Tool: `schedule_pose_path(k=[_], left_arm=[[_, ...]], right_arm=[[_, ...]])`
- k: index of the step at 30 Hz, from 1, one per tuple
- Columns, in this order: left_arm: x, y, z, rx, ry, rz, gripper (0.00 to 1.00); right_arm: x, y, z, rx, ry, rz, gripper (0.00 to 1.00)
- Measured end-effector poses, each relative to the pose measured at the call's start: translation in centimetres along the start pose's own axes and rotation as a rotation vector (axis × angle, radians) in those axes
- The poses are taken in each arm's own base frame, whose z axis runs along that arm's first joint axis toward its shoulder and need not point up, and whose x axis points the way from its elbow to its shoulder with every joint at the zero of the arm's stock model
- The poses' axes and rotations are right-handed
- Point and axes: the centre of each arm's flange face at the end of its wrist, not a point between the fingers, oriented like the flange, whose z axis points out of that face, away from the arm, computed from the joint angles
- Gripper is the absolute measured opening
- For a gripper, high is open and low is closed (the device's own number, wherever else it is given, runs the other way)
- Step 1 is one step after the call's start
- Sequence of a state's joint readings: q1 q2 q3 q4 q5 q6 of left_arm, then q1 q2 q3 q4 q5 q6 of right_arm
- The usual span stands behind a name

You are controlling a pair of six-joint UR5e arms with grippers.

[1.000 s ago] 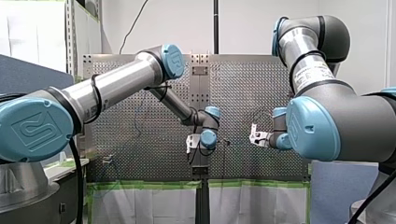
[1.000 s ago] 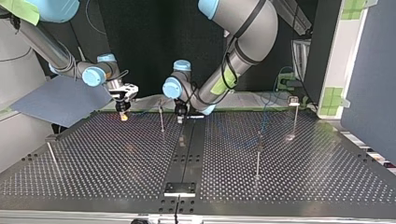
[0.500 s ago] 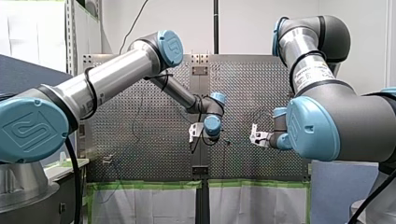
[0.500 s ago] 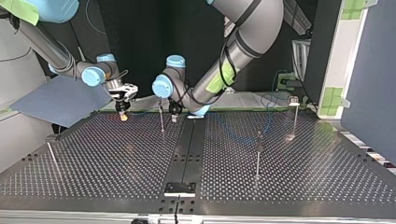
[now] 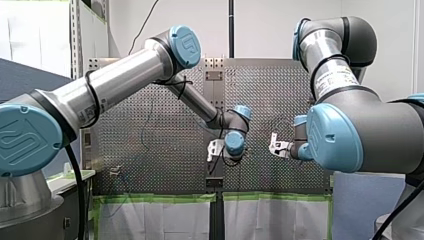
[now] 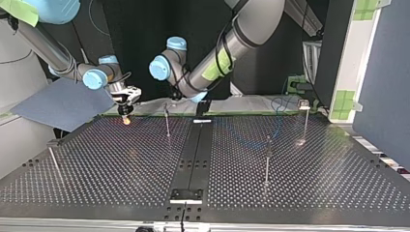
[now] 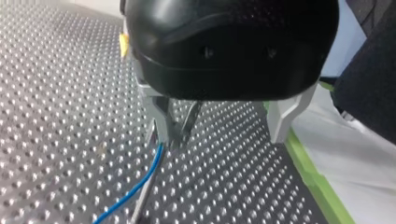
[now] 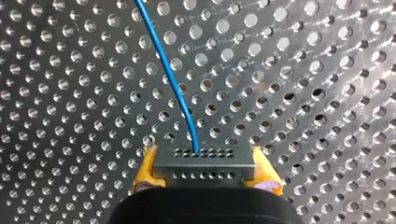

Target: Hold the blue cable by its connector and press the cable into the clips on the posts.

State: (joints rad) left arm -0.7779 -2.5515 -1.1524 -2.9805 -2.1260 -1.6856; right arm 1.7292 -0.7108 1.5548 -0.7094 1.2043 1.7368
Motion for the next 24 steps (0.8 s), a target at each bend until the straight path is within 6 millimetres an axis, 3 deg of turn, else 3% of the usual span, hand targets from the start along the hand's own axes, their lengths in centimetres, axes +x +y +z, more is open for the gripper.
schedule_pose_path(k=[12,24], left_arm=[[-0.2,-2.0,-0.6,0.041,-0.065,-0.033,1.00],[-0.2,-2.2,-0.7,0.044,-0.072,-0.055,1.00]], right_arm=[[-0.2,0.1,-0.1,-0.002,-0.007,0.003,0.00],[-0.4,0.1,-0.1,0.004,-0.011,0.009,0.00]])
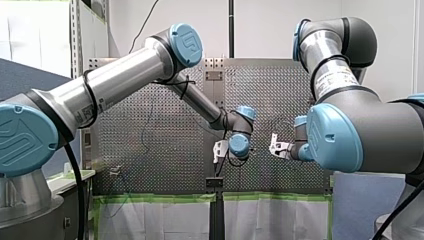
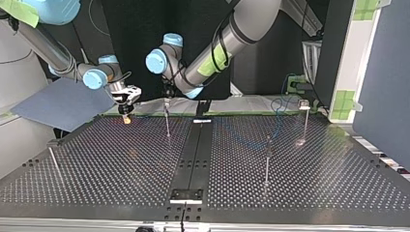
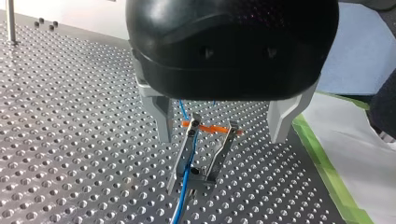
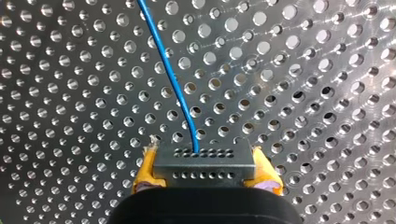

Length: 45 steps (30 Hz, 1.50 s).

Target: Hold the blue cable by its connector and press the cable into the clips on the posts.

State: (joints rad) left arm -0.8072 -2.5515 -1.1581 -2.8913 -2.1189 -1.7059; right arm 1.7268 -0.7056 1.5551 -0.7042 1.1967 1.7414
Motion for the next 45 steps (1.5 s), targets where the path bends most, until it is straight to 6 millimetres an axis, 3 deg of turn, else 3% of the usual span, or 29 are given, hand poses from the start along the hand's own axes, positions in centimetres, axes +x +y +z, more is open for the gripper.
schedule_pose_path(k=[17,45], left_arm=[[0.5,-0.1,-0.8,-0.012,0.006,0.007,1.00],[-6.6,-1.3,-11.4,0.017,-0.207,-0.207,1.00]], right_arm=[[-0.3,0.2,0.0,-0.001,-0.005,0.005,0.00],[-0.6,0.3,-0.1,0.013,-0.012,0.026,0.00]])
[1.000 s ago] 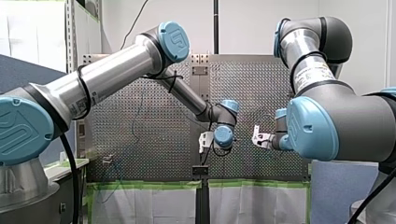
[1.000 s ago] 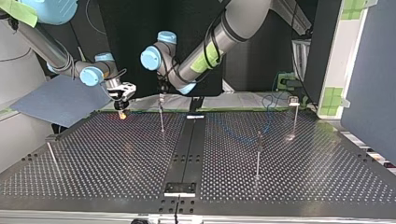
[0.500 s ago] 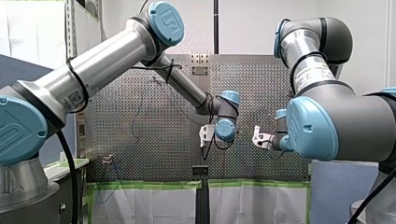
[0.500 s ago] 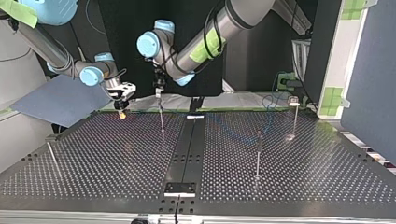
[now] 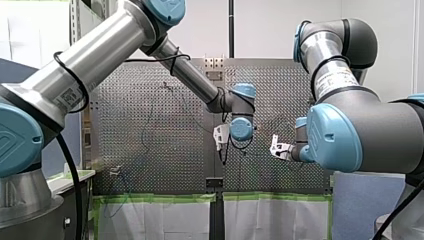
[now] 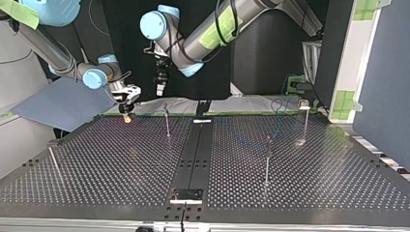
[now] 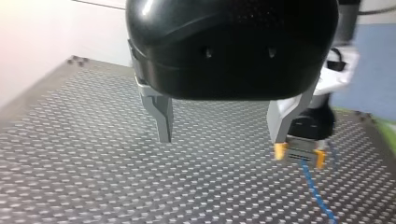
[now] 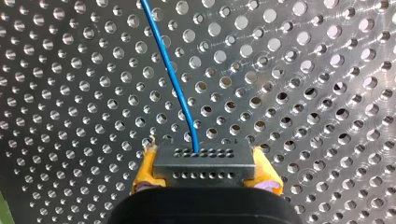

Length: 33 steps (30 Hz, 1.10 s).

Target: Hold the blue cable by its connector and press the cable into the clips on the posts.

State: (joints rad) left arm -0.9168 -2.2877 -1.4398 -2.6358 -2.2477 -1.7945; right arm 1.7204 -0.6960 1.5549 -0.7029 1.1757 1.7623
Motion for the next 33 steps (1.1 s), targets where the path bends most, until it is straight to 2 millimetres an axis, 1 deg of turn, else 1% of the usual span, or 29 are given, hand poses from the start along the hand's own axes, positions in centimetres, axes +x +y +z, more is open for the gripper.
schedule_pose_path(k=[12,21,26,29,33], left_arm=[[-4.0,0.9,-3.3,-0.019,-0.098,-0.139,1.00],[-6.6,2.3,-4.8,-0.024,-0.164,-0.267,1.00],[-8.0,3.1,-5.2,0.010,-0.192,-0.315,1.00],[-9.1,4.1,-4.9,0.024,-0.213,-0.332,1.00],[-10.7,6.0,-4.4,0.035,-0.251,-0.336,1.00]], right_arm=[[-0.1,0.0,0.0,0.004,-0.003,0.015,0.00],[-0.1,0.3,-0.1,-0.007,-0.009,0.017,0.00],[-0.1,0.4,-0.2,-0.010,-0.008,0.018,0.00],[-0.1,0.4,-0.2,-0.010,-0.009,0.018,0.00],[-0.1,0.4,-0.2,-0.011,-0.009,0.018,0.00]])
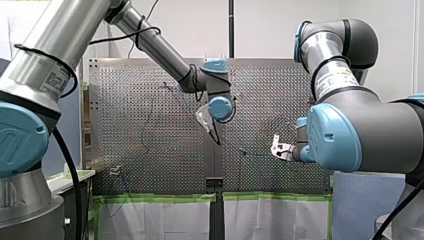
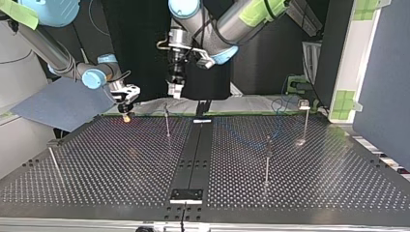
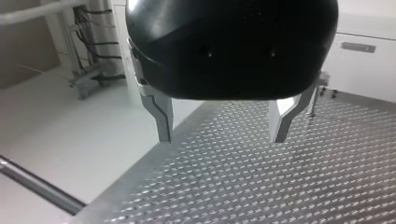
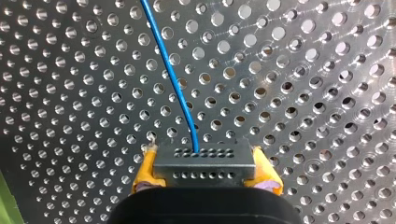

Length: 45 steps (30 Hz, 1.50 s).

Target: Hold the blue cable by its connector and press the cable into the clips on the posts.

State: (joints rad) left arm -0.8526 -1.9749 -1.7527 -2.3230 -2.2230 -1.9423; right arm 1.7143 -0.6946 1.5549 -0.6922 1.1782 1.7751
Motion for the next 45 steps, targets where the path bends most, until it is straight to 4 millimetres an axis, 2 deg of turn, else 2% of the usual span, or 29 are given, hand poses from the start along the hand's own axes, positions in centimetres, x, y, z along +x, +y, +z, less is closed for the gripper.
schedule_pose_path(k=[4,10,21,29,35,41,45], left_arm=[[-1.8,1.1,0.5,0.013,-0.036,-0.018,1.00],[-4.0,2.1,0.2,0.018,-0.086,-0.045,1.00],[-7.4,3.5,-2.9,0.025,-0.121,-0.046,1.00],[-6.3,5.9,-5.4,0.002,-0.070,0.012,1.00],[-5.1,7.9,-7.3,-0.017,-0.028,0.048,1.00],[-4.0,9.8,-9.2,-0.035,0.015,0.085,1.00],[-3.3,11.1,-10.6,-0.044,0.044,0.111,1.00]], right_arm=[[0.0,0.0,0.0,0.000,0.000,0.000,0.00],[0.0,0.1,0.0,-0.011,0.001,-0.007,0.00],[0.0,1.0,-0.5,-0.069,-0.023,-0.024,0.00],[-0.1,1.6,-1.1,-0.126,-0.061,-0.060,0.00],[0.8,1.7,-1.6,-0.140,-0.070,-0.078,0.00],[2.8,1.5,-2.5,-0.149,-0.055,-0.075,0.00],[5.2,1.3,-2.8,-0.148,-0.021,-0.065,0.00]])
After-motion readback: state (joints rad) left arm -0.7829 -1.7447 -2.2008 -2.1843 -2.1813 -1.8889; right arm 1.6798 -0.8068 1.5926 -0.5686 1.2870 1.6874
